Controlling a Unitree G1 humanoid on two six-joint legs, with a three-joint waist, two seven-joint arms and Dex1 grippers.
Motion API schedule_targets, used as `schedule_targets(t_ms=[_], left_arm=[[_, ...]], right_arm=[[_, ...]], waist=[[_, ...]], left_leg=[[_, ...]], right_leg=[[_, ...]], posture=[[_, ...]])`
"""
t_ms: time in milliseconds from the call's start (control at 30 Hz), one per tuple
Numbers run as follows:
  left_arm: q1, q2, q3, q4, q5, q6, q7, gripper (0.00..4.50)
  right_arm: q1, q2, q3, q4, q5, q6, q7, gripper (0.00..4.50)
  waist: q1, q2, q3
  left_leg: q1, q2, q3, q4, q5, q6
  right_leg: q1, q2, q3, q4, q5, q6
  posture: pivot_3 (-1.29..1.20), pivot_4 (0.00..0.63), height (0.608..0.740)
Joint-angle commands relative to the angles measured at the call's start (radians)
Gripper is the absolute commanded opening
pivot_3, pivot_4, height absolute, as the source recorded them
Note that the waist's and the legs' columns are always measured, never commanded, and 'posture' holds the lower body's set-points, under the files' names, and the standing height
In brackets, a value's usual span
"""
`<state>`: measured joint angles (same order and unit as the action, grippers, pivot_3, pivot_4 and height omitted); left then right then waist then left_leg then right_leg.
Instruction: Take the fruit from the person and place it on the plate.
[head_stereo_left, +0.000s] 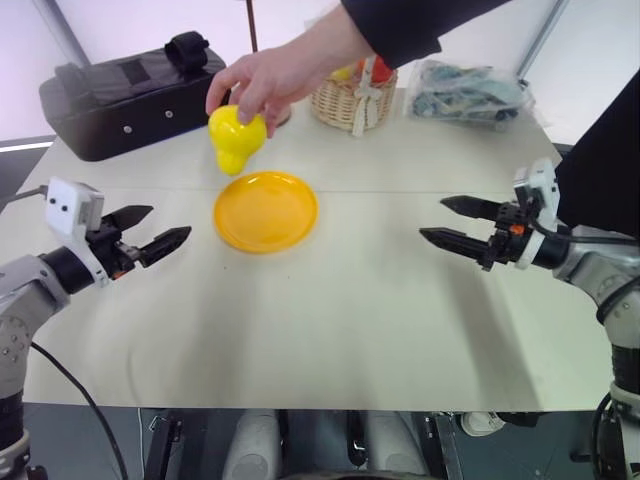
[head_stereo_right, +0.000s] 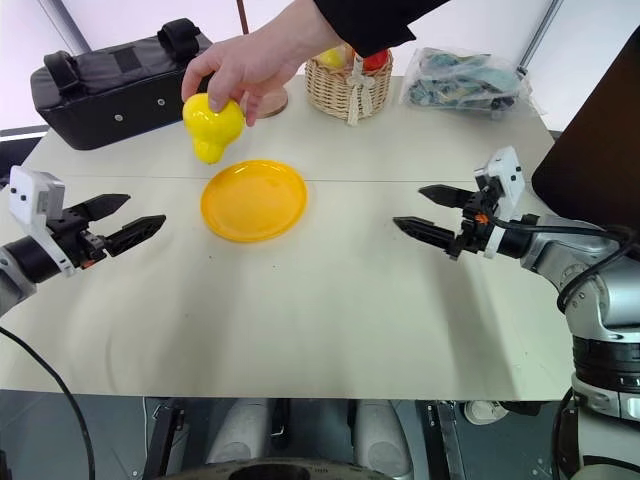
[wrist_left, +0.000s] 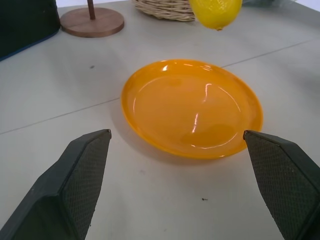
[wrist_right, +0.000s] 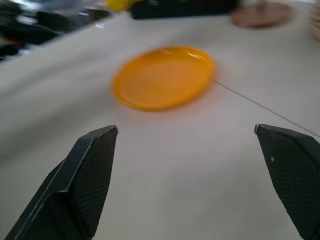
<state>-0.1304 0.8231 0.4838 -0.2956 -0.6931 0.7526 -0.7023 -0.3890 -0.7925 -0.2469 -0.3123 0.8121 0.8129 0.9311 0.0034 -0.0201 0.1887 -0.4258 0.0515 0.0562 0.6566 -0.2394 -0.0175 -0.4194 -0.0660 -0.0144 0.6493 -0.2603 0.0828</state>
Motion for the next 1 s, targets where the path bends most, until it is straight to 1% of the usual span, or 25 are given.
schedule_targets(t_ms=[33,133,200,367,633,900,933,967,1000], left_arm=[[-0.017,0.004,-0.001,-0.015,0.004,-0.024,0.000,4.44],[-0.050,-0.015,-0.017,-0.007,0.010,-0.037,0.015,4.44],[-0.106,-0.039,-0.039,0.009,0.009,-0.044,0.037,4.44],[-0.240,-0.096,-0.141,0.079,0.066,-0.102,0.053,4.44],[-0.421,-0.163,-0.260,0.239,0.126,-0.170,0.014,4.44],[-0.520,-0.198,-0.301,0.358,0.169,-0.217,-0.016,4.44],[-0.524,-0.201,-0.301,0.365,0.172,-0.222,-0.019,3.88],[-0.526,-0.202,-0.303,0.369,0.178,-0.227,-0.022,3.60],[-0.527,-0.204,-0.305,0.371,0.179,-0.226,-0.026,3.14]], right_arm=[[-0.028,0.033,-0.015,-0.080,0.097,0.042,-0.045,4.50],[-0.037,0.047,0.013,-0.092,0.081,0.039,-0.073,4.50],[-0.038,0.050,0.029,-0.082,0.067,0.029,-0.076,4.50],[-0.047,0.050,0.068,-0.055,0.025,-0.005,-0.070,4.50],[-0.013,0.056,0.072,-0.063,-0.004,-0.033,-0.081,4.50],[0.032,0.073,0.051,-0.096,-0.002,-0.040,-0.123,4.50],[0.037,0.073,0.049,-0.100,-0.001,-0.041,-0.127,4.50],[0.042,0.074,0.048,-0.105,-0.001,-0.041,-0.132,4.50],[0.047,0.075,0.047,-0.108,0.000,-0.042,-0.136,4.50]], waist=[[0.001,0.000,0.000],[0.008,0.000,0.000],[0.011,0.000,0.000],[0.008,-0.001,0.000],[0.007,-0.001,0.000],[0.007,-0.001,0.000],[0.007,-0.001,0.000],[0.007,-0.001,0.000],[0.007,-0.001,0.000]], left_leg=[[0.000,0.000,0.000,0.000,0.000,0.000],[0.000,0.000,0.000,0.000,0.000,0.000],[0.000,-0.001,0.000,0.001,0.000,0.000],[-0.001,-0.001,0.000,0.001,0.000,0.000],[-0.001,-0.001,0.000,0.002,0.000,0.000],[-0.001,-0.001,0.000,0.002,0.000,0.000],[-0.001,-0.001,0.000,0.002,0.000,0.000],[-0.001,-0.001,0.000,0.002,0.000,0.000],[-0.001,-0.001,0.000,0.002,0.000,0.000]], right_leg=[[0.000,0.000,0.000,0.000,0.000,0.000],[0.000,0.000,0.000,0.000,0.000,0.000],[0.000,-0.001,0.000,0.000,0.000,0.000],[0.001,0.000,0.000,0.000,0.000,0.000],[0.000,0.001,0.000,0.000,0.000,0.001],[0.001,0.001,0.000,0.000,0.000,0.001],[0.000,0.001,0.000,0.000,0.000,0.001],[0.001,0.001,0.000,0.000,0.000,0.001],[0.000,0.001,0.000,0.000,0.000,0.001]], posture=[[0.00,0.150,0.740],[0.00,0.150,0.740],[0.00,0.150,0.740],[0.00,0.150,0.740],[0.00,0.150,0.740],[0.00,0.150,0.740],[0.00,0.150,0.740],[0.00,0.150,0.740],[0.00,0.150,0.740]])
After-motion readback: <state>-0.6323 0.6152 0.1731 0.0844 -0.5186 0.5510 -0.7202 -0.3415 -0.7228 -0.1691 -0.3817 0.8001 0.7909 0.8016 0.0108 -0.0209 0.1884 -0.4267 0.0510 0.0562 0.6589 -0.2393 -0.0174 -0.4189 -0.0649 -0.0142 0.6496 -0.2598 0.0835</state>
